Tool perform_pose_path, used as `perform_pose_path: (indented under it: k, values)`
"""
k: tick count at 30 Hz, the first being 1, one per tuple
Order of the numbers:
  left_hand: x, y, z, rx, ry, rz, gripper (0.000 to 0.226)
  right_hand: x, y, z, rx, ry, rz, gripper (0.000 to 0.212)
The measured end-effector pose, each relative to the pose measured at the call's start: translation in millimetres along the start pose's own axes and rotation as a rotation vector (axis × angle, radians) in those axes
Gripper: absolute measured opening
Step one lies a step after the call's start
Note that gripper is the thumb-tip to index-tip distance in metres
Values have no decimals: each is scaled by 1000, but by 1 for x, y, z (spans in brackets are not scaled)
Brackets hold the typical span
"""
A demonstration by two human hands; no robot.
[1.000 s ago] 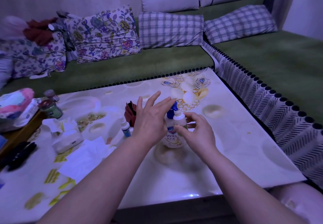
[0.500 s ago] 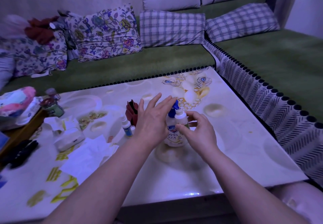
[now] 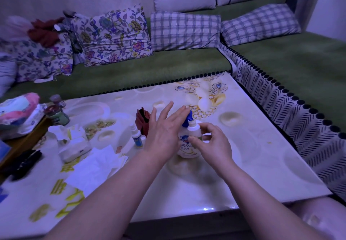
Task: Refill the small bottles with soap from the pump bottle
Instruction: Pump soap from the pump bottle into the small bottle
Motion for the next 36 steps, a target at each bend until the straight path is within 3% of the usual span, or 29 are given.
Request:
perform_pose_path:
  k: [36]
  values:
    - [-1, 0, -5, 65, 59, -30, 82, 7, 2, -3, -10, 4, -25, 35]
Point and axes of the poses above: each hand's wrist, its own y-axis towards the middle knuckle, its own z-axis out of the palm, x = y × z, the point moved 8 cm from there along y, towards the middle knuckle, and after that the axes turned 4 degrees about -y, right-handed, at the moved point
